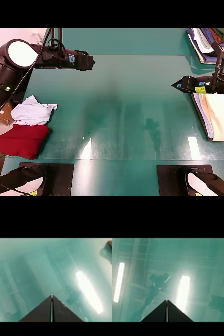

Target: Fold the shirts.

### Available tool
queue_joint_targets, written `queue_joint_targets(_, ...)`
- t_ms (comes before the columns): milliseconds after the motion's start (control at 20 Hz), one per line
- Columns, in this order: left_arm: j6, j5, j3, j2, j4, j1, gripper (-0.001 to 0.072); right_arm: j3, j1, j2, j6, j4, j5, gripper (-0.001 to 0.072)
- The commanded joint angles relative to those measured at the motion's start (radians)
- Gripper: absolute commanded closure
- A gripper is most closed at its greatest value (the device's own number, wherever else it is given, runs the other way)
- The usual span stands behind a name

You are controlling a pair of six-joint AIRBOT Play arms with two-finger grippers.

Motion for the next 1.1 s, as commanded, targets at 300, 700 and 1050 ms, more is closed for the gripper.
queue_joint_targets(300,0.000,0.000,0.000,0.000,0.000,0.000,0.0686,0.000,0.001,-0.001,0.000,0.000,0.000,0.0698)
queue_joint_targets(700,0.000,0.061,0.003,0.002,0.030,0.011,0.0686,0.000,0.001,-0.001,0.001,0.001,0.000,0.0698)
queue_joint_targets(1050,-0.034,-0.396,-0.017,0.097,0.425,0.348,0.0685,0.000,0.001,-0.001,0.001,0.001,0.008,0.0697)
